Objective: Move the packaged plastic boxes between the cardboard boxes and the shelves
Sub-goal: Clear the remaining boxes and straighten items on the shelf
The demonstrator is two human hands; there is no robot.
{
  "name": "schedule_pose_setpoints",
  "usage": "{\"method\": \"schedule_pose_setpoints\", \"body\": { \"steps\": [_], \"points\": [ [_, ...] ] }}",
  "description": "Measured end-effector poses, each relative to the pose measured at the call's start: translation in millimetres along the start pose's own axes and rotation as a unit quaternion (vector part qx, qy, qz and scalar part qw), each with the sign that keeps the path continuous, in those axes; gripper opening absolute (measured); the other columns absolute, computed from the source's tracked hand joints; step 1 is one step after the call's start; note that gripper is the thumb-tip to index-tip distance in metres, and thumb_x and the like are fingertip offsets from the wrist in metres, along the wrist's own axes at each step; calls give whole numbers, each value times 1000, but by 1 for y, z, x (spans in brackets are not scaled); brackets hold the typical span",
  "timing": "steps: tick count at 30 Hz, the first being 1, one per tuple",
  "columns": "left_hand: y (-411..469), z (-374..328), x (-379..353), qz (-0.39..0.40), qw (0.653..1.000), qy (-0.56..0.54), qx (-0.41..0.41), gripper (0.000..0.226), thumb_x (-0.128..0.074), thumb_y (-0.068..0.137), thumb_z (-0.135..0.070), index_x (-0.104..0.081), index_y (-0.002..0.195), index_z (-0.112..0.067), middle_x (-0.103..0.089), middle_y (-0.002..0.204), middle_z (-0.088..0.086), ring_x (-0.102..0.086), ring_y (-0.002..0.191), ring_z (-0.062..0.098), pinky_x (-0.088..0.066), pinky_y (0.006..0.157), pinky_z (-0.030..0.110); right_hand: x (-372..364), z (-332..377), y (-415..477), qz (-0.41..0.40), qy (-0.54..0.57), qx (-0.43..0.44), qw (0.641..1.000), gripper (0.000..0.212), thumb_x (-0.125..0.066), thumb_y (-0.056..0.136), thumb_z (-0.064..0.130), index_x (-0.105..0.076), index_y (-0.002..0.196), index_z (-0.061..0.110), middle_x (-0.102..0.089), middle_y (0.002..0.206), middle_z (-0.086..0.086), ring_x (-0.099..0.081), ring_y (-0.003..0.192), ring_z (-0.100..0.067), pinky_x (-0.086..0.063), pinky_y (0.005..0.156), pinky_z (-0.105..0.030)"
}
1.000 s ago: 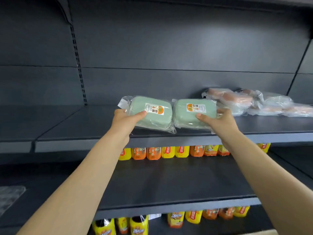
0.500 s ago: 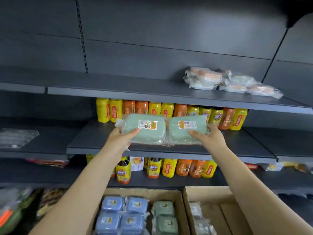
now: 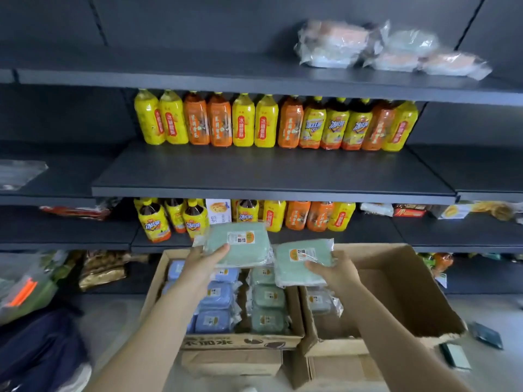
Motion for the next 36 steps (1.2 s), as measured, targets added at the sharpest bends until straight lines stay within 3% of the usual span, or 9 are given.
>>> {"method": "schedule_pose_setpoints", "body": {
  "steps": [3, 7, 12, 15, 21, 24, 27, 33, 36],
  "points": [
    [33, 24, -12, 8, 999, -5, 31, 45, -77, 75, -31, -57, 110, -12, -67, 107, 8, -65, 92, 20, -49, 71, 29, -26, -28, 26, 25, -32, -41, 998, 62, -82, 66, 41, -56, 113, 10, -64, 103, -1, -61, 90, -19, -51, 67, -31],
    [85, 53, -28, 11, 996, -1, 87, 45, -76, 76, -31, -57, 112, -11, -66, 114, 11, -63, 102, 27, -49, 90, 36, -61, -51, 62, 52, -69, -90, 992, 65, -81, 63, 47, -54, 111, 13, -64, 97, 3, -63, 88, -17, -54, 76, -33],
    [153, 76, -44, 14, 991, 48, 128, 52, -70, 82, -34, -51, 123, -8, -60, 120, 8, -58, 104, 27, -43, 98, 40, -98, -62, 112, 101, -130, -111, 980, 57, -75, 74, 43, -49, 114, 12, -58, 92, 4, -55, 75, -8, -40, 53, -19],
    [192, 92, -55, 11, 984, 105, 146, 59, -70, 81, -38, -46, 125, -6, -54, 125, 8, -56, 112, 28, -41, 101, 41, -124, -82, 140, 107, -116, -135, 978, 61, -76, 70, 42, -52, 117, 13, -61, 98, 0, -61, 82, -13, -52, 64, -26],
    [272, 158, -77, 30, 963, 215, 157, 67, -66, 83, -46, -42, 134, -9, -51, 128, 5, -51, 113, 25, -40, 87, 30, -178, -138, 176, 119, -107, -175, 971, 67, -72, 69, 49, -48, 125, 19, -58, 110, 0, -58, 94, -16, -50, 77, -29],
    [310, 198, -90, 52, 953, 258, 151, 52, -62, 86, -45, -52, 122, -10, -57, 108, 1, -52, 86, 14, -39, 67, 22, -202, -166, 191, 98, -64, -177, 977, 56, -74, 75, 40, -53, 121, 17, -61, 100, 5, -59, 86, -11, -46, 68, -21],
    [338, 233, -101, 46, 950, 284, 122, 48, -66, 85, -40, -52, 121, -11, -58, 106, -4, -55, 93, 14, -41, 69, 20, -222, -192, 198, 81, 6, -180, 980, 44, -75, 79, 26, -56, 118, 26, -65, 89, 13, -61, 77, -2, -47, 59, -14],
    [358, 278, -119, 42, 950, 282, 127, 57, -70, 81, -40, -47, 125, -13, -60, 113, 2, -61, 100, 21, -53, 81, 33, -249, -217, 211, 69, 135, -198, 968, 63, -73, 82, 20, -43, 136, 30, -66, 103, 9, -66, 92, -11, -57, 76, -34],
    [368, 284, -123, 56, 952, 249, 169, 59, -72, 80, -39, -42, 125, -16, -56, 114, -4, -58, 89, 15, -51, 70, 25, -253, -224, 211, 57, 145, -210, 965, 68, -74, 80, 22, -41, 138, 29, -65, 109, 9, -65, 101, -17, -56, 86, -42]
  ]
}}
Point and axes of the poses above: each hand's wrist, its own y-axis towards the middle knuckle, its own x-axis out of the back of the hand, z = x × y, the point moved 1 cm from there along y, towards the middle knuckle
